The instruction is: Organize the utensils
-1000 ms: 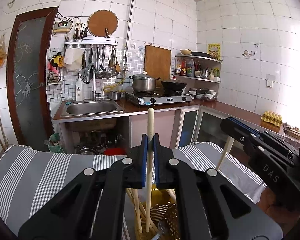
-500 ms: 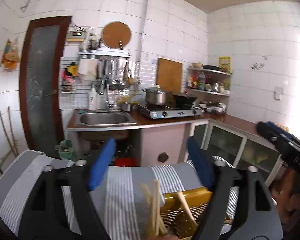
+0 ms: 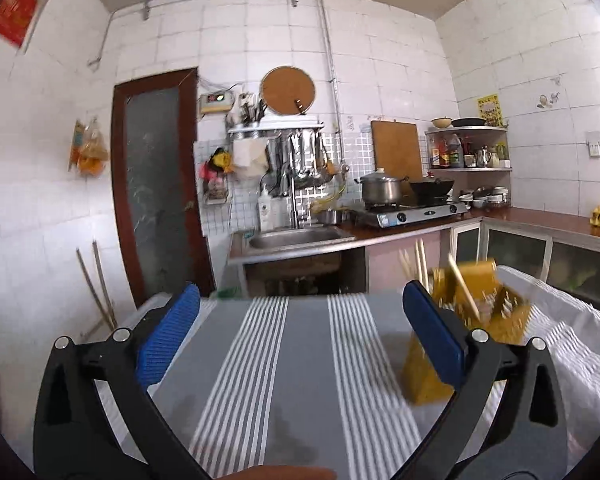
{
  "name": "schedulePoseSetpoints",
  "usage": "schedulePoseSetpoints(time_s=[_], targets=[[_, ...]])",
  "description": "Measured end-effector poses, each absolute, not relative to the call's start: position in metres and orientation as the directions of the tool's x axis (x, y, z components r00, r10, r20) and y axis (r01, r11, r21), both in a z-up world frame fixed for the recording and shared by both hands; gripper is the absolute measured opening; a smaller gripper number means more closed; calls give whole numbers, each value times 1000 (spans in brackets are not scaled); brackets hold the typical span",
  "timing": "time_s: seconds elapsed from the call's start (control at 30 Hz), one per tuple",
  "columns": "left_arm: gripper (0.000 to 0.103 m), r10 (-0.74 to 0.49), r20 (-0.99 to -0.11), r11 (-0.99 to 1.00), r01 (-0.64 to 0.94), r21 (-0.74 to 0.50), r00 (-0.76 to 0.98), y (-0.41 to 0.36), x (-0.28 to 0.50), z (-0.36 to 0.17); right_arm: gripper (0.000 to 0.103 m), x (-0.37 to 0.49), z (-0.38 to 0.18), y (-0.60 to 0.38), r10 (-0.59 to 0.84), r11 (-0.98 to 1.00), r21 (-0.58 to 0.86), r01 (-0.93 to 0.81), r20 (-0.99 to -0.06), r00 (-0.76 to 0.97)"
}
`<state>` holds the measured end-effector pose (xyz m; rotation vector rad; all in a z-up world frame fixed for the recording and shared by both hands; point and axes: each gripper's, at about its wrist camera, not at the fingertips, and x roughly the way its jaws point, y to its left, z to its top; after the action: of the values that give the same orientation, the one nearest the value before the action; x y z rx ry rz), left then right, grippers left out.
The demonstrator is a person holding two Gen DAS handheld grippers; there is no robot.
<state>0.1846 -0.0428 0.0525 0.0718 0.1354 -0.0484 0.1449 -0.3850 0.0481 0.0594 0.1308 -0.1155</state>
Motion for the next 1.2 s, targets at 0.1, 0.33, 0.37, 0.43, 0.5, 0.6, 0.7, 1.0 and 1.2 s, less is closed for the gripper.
schedulePoseSetpoints(time_s=[0.1, 0.33, 0.37, 0.43, 0.5, 0.6, 0.7, 1.0, 1.2], targets=[[98, -19, -154, 998, 29, 59, 988, -31, 160, 28, 86, 117, 20, -374, -172, 985, -6, 173, -113, 979], [98, -26, -149, 996, 38, 80, 989, -43, 126, -7, 86, 76, -22, -354, -129, 991, -1, 131, -147, 981], [98, -27, -156, 997, 38, 66, 987, -44, 125, -11, 86, 72, -27, -350, -124, 992, -9, 124, -147, 981], [98, -27, -171, 998, 35, 49, 985, -46, 122, -19, 86, 67, -35, -344, -113, 993, -31, 110, -151, 982], [98, -3, -160, 999, 11, 51, 987, -46, 120, -24, 86, 63, -38, -342, -117, 993, -40, 113, -145, 982], [98, 8, -124, 1000, -4, 31, 992, -43, 114, -23, 88, 56, -38, -343, -110, 994, -33, 107, -117, 987], [98, 31, -103, 999, -28, 30, 994, -44, 110, -27, 90, 56, -43, -347, -115, 993, -15, 114, -131, 985], [98, 44, -145, 998, -36, 58, 988, -52, 117, -29, 91, 64, -45, -350, -117, 993, -17, 116, -178, 977], [98, 53, -138, 996, -44, 74, 989, -50, 120, -28, 91, 67, -46, -352, -118, 993, -4, 120, -185, 976]])
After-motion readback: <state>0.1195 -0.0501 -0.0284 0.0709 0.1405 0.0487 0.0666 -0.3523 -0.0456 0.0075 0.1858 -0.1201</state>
